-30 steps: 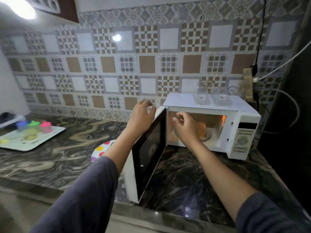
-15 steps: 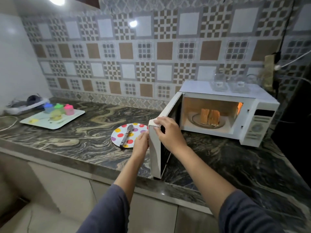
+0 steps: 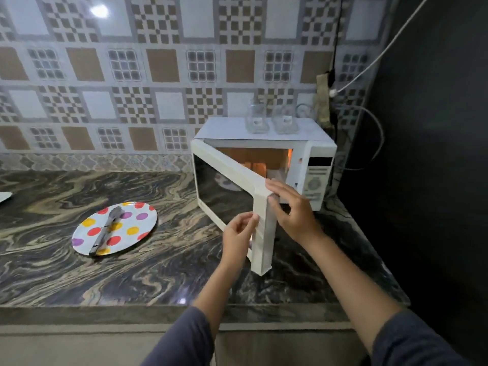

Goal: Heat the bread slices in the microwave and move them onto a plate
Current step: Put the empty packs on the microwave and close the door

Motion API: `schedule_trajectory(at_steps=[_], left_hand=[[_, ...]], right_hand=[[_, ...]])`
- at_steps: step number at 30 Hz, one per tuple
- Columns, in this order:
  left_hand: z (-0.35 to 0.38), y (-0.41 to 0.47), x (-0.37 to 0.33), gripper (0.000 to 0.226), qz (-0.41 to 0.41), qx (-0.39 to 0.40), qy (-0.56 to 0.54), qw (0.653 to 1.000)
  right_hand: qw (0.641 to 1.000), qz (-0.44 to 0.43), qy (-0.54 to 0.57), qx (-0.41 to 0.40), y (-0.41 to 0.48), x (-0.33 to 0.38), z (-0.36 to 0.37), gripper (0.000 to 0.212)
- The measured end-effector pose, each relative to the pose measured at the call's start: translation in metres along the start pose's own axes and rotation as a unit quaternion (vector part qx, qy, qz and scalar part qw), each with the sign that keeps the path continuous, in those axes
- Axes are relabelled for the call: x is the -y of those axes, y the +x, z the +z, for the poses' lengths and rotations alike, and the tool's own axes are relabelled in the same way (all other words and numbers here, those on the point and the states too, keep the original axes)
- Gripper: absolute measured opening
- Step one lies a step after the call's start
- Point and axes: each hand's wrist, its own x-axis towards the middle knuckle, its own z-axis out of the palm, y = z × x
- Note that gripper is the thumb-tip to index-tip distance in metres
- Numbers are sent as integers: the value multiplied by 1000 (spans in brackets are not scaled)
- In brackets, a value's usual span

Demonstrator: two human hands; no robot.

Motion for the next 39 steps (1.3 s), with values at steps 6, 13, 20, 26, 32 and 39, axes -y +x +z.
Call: schedule_trajectory(at_steps=[6, 13, 20, 26, 32, 39], left_hand=[[67, 52, 21, 14, 13, 17, 49, 999], [121, 112, 43, 20, 29, 9, 104, 994], [149, 150, 68, 25, -4, -1, 137, 991], [158, 177, 72, 28, 2, 5, 148, 989], [167, 190, 88, 38, 0, -3, 153, 988], [166, 186, 123, 39, -4, 45, 223, 974]], right_hand=[[998, 4, -57, 14, 35, -63, -40, 41], [996, 0, -84, -27, 88, -128, -51, 37], [988, 7, -147, 38, 129, -162, -71, 41], [956, 51, -264, 116, 155, -190, -85, 80], [919, 60, -359, 149, 163, -210, -72, 119], [926, 40, -362, 99, 168, -223, -70, 119]])
